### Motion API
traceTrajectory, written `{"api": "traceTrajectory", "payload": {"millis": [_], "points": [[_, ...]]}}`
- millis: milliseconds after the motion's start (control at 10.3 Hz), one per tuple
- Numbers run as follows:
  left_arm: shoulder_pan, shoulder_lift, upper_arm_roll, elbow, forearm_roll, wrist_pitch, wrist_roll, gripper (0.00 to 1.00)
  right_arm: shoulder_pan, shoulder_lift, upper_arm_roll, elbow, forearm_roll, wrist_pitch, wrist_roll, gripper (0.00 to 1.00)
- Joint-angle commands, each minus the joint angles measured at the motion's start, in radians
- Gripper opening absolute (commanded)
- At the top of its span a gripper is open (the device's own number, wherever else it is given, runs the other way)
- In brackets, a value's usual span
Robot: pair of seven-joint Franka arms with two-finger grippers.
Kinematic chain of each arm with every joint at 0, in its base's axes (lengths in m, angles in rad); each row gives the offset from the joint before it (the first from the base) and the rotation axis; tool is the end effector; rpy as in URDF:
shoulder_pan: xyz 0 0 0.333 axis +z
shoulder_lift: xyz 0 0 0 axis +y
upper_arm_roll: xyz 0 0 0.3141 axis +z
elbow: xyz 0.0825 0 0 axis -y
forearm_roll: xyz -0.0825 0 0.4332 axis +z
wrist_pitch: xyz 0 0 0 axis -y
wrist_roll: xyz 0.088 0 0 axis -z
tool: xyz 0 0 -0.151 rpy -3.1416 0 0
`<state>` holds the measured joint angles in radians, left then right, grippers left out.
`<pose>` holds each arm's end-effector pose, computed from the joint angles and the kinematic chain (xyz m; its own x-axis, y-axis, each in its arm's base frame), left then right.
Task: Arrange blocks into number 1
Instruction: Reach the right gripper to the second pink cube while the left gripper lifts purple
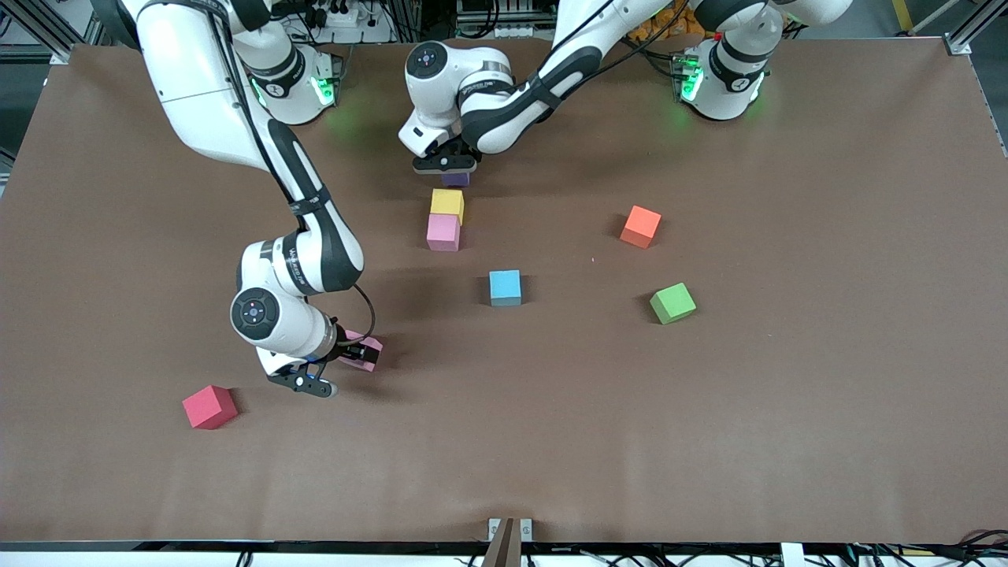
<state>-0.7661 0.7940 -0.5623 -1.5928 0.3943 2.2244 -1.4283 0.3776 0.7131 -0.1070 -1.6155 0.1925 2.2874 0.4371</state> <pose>0.2266 -0.6894 0.1403 0.9960 -0.0151 -0.0883 -0.0155 -0.9999 -0.0038 0.6918 0.2075 0.1268 0.9619 -0.2657 -0.0645 -0.2689 -0.9620 -0.0476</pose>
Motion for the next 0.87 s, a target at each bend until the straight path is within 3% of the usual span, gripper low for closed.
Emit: {"api": "traceTrajectory", "payload": {"millis": [0, 97, 194, 582, 776], "points": [[-0.016, 0.022, 0.009, 0.045, -0.011, -0.034, 0.063, 0.00, 0.006, 0.017, -0.022, 0.009, 0.004, -0.011, -0.056, 0.79], [-0.016, 0.030, 0.010, 0.048, -0.014, -0.034, 0.078, 0.00, -0.003, 0.017, -0.023, 0.008, 0.011, -0.016, -0.063, 0.53], [-0.018, 0.034, 0.012, 0.063, -0.012, -0.034, 0.080, 0.00, -0.009, 0.013, -0.022, 0.008, 0.016, -0.016, -0.064, 0.39], [-0.024, 0.059, 0.012, 0.090, -0.012, -0.043, 0.078, 0.00, -0.032, -0.009, -0.022, 0.008, 0.018, -0.055, -0.066, 0.43], [-0.042, 0.060, 0.044, 0.103, -0.015, -0.043, 0.080, 0.00, -0.067, -0.041, -0.011, 0.005, 0.018, -0.065, -0.069, 0.44]]}}
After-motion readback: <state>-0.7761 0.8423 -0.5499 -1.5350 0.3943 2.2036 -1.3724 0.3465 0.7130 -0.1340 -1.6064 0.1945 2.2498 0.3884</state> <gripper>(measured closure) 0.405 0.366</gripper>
